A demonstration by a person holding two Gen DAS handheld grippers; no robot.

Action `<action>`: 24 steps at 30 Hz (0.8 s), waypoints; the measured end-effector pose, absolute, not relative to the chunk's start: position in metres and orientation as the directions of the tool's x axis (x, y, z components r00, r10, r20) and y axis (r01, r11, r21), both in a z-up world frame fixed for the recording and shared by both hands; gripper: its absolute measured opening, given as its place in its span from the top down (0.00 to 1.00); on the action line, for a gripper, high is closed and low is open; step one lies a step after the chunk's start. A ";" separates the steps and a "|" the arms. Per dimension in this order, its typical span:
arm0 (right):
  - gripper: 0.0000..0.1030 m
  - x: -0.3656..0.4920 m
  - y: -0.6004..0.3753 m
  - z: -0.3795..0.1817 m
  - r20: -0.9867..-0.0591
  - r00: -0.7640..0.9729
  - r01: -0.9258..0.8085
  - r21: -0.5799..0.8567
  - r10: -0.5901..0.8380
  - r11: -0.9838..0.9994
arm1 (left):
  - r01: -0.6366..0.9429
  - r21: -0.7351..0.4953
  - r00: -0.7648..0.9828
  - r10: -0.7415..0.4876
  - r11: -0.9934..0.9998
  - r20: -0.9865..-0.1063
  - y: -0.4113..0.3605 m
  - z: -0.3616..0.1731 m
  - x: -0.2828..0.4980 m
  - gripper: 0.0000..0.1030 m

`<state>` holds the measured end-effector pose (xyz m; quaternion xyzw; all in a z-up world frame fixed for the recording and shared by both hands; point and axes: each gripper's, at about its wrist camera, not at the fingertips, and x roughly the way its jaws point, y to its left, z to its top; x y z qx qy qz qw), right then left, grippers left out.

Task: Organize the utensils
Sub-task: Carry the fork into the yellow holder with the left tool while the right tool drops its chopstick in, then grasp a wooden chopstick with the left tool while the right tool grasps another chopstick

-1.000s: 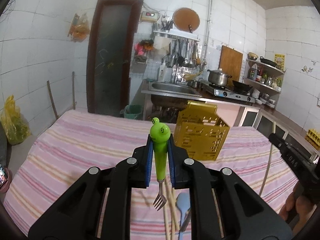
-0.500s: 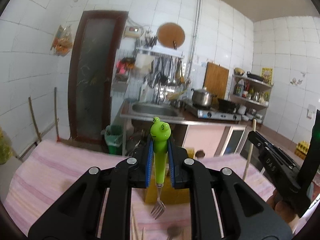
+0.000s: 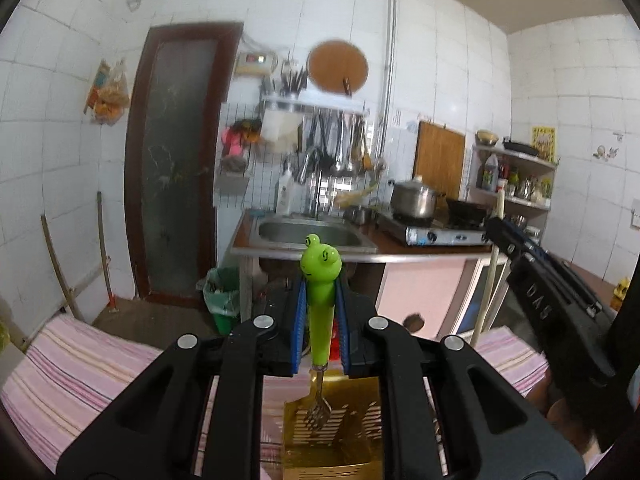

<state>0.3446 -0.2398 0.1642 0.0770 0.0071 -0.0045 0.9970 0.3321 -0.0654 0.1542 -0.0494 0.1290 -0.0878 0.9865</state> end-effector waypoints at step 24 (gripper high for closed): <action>0.22 0.244 -0.265 0.158 -0.270 0.957 0.123 0.056 -0.103 0.991 | 0.055 -0.114 0.952 -0.086 0.992 -0.293 0.017 0.165 0.223 0.05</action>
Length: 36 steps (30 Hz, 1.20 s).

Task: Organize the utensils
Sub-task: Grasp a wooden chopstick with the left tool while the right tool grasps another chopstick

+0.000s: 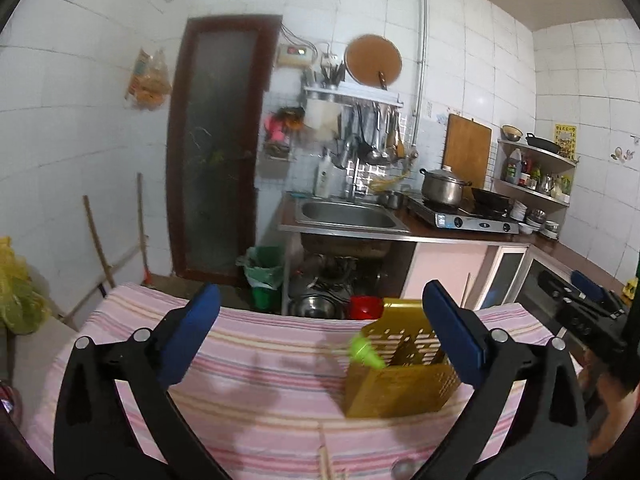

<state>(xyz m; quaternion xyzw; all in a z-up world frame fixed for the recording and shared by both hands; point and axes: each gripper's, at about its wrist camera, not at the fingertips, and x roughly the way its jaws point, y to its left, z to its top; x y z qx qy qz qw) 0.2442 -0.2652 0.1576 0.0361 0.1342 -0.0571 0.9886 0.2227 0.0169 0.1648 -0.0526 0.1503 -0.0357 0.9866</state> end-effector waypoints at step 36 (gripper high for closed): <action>0.19 0.191 -0.201 -0.040 -0.745 0.655 0.169 -0.022 -0.128 0.985 | -0.046 -0.151 0.646 -0.085 0.988 -0.758 0.062 -0.044 0.219 0.05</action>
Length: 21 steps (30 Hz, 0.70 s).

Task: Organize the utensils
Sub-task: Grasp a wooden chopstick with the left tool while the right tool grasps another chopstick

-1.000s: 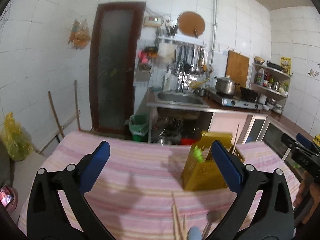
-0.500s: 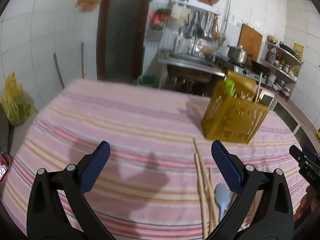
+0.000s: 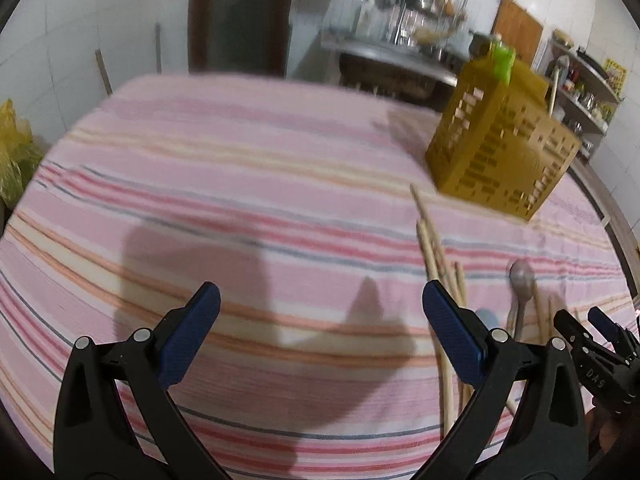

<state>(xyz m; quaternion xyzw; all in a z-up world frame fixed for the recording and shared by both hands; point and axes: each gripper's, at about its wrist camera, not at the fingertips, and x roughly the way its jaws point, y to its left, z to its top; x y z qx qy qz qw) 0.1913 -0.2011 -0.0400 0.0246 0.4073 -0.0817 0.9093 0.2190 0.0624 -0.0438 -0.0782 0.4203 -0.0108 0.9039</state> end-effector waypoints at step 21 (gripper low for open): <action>0.88 0.201 -0.187 -0.043 -0.805 0.592 0.137 0.055 -0.037 0.989 | 0.031 -0.034 0.614 -0.046 0.999 -0.788 0.026 -0.047 0.219 0.05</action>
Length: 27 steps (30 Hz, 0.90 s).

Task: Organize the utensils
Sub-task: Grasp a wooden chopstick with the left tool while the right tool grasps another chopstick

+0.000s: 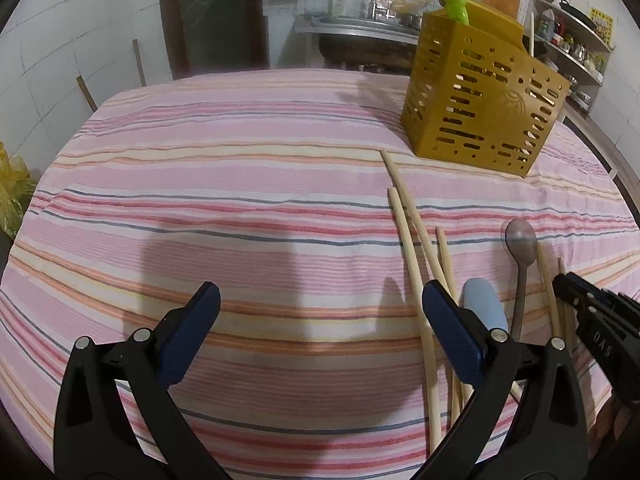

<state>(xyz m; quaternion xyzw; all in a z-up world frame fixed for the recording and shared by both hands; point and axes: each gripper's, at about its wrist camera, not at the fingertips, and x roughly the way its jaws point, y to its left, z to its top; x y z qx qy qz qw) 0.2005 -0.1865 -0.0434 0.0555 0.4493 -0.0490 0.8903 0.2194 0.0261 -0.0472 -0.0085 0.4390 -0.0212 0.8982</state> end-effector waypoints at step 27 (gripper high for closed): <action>0.90 0.215 -0.198 -0.042 -0.812 0.584 0.146 0.076 -0.024 0.986 | 0.076 -0.009 0.552 -0.050 0.997 -0.832 -0.015 -0.047 0.269 0.67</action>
